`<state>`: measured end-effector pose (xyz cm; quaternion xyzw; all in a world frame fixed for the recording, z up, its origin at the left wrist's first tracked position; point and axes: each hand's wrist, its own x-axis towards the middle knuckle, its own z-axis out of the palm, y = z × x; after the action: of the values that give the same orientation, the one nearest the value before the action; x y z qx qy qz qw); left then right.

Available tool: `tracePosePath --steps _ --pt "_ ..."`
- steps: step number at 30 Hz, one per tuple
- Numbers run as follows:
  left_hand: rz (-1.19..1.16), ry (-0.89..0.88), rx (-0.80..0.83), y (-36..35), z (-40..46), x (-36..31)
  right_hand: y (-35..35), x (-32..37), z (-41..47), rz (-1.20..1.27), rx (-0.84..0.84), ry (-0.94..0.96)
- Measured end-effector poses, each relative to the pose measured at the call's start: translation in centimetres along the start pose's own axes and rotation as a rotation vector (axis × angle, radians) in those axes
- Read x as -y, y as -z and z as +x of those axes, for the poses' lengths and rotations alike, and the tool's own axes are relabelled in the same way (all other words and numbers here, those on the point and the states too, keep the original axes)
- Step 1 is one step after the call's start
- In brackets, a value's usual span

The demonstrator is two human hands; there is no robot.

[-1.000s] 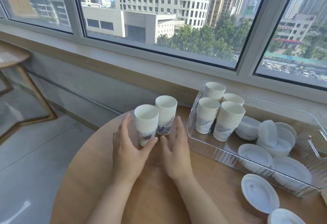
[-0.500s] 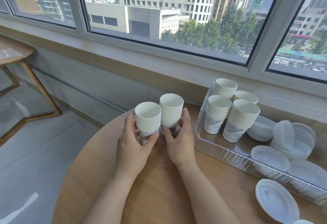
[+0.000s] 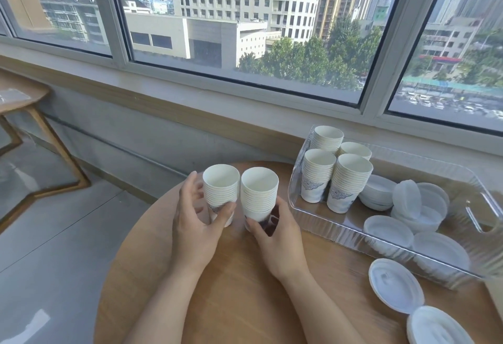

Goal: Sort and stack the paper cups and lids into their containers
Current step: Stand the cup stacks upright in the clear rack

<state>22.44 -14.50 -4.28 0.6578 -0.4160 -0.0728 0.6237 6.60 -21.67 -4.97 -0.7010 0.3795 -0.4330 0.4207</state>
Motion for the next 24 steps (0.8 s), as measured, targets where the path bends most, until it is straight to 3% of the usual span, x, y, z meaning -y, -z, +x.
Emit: tracePosePath --steps 12,19,24 --pt "-0.054 -0.023 0.126 0.6 -2.8 -4.3 7.5 1.1 -7.5 0.086 -0.063 -0.083" --pt "-0.151 -0.141 0.214 -1.3 -1.4 -11.0 11.8 1.1 -9.8 0.037 -0.226 -0.061" --pt "-0.056 -0.223 0.319 -5.3 0.5 -12.7 14.2 0.8 -9.9 0.069 -0.340 -0.054"
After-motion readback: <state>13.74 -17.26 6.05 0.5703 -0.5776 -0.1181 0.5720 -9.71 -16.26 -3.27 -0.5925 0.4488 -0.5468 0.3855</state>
